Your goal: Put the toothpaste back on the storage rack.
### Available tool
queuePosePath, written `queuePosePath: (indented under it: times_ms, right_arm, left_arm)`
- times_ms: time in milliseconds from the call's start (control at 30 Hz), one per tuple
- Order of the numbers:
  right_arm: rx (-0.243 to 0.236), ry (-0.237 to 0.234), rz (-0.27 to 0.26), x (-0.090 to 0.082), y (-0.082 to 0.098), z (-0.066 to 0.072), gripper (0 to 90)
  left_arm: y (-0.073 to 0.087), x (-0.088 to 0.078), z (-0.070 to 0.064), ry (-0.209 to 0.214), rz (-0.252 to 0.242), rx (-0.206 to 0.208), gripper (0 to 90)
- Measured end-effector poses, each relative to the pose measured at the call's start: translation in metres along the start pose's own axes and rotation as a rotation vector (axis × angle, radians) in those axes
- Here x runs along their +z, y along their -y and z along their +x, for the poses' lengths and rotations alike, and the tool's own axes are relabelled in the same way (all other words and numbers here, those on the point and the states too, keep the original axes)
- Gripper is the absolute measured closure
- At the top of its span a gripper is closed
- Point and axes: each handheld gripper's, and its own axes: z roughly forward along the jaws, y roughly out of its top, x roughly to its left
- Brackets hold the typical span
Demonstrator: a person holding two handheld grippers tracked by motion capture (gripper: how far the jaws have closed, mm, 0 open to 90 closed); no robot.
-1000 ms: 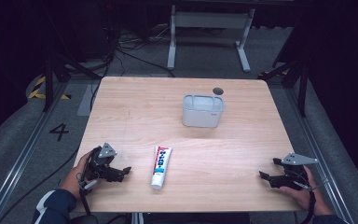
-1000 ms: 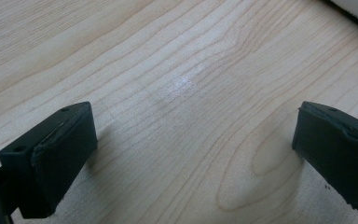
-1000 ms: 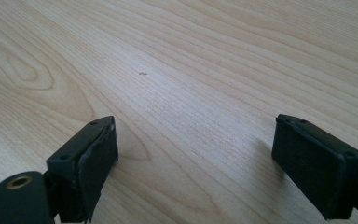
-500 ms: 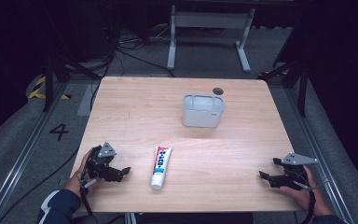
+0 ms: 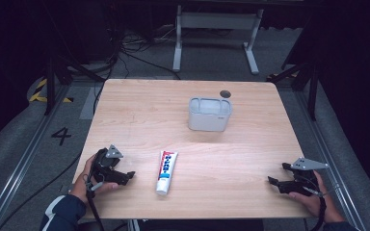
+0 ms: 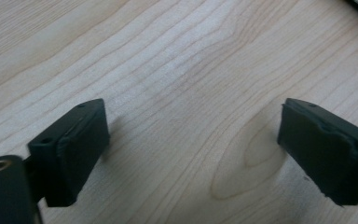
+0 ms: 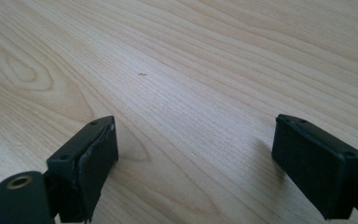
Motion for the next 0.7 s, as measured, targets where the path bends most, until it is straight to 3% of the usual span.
queuePosePath:
  times_ms: [67, 200, 433, 700]
  right_arm:
    - [0.0, -0.001, 0.0, 0.0, 0.0, 0.0, 14.5]
    - [-0.001, -0.002, 0.001, 0.0, 0.0, 0.0, 14.5]
    - [0.0, -0.002, 0.0, 0.0, 0.0, 0.0, 14.5]
    - [0.0, -0.002, 0.0, 0.0, 0.0, 0.0, 14.5]
  left_arm:
    - [-0.004, 0.0, -0.001, -0.019, 0.024, -0.002, 16.5]
    - [-0.011, 0.0, -0.007, -0.016, 0.057, -0.031, 18.0]
    - [-0.023, 0.001, -0.024, 0.008, 0.088, -0.007, 18.1]
    - [-0.032, -0.002, -0.03, 0.011, 0.073, -0.026, 18.1]
